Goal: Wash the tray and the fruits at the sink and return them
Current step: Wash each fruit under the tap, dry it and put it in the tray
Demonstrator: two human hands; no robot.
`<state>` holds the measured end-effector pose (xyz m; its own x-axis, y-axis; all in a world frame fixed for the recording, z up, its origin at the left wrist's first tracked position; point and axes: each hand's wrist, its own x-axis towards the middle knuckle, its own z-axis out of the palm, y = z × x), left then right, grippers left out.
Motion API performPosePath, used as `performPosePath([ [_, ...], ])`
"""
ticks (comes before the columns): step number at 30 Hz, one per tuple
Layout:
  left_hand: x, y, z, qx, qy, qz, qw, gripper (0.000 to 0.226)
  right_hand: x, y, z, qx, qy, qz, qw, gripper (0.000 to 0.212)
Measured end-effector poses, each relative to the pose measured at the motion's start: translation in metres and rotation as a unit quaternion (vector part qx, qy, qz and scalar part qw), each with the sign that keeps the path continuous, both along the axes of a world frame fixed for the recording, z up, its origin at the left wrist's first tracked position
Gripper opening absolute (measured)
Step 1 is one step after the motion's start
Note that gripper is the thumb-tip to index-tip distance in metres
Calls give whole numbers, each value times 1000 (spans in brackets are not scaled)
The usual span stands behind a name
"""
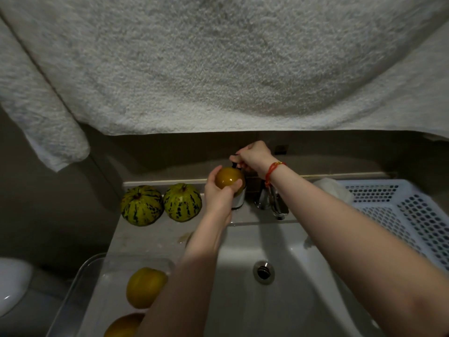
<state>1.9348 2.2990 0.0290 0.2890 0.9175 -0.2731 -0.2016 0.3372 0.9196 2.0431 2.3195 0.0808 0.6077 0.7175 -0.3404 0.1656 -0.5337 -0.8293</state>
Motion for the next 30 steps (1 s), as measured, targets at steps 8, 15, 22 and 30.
performPosePath([
  [8, 4, 0, -3, -4, -6, 6, 1000, 66, -1, 2, 1, -2, 24, -8, 1000, 12],
  [15, 4, -3, -8, -12, -6, 12, 1000, 64, 1, -4, 1, 5, 35, 7, 999, 19],
  [22, 4, -2, -8, -10, -20, 17, 1000, 63, 0, -6, 1, 5, -6, 30, 1000, 18],
  [30, -2, -3, -3, 17, -47, 5, 999, 61, -13, -30, -15, 153, -394, 143, 895, 23],
])
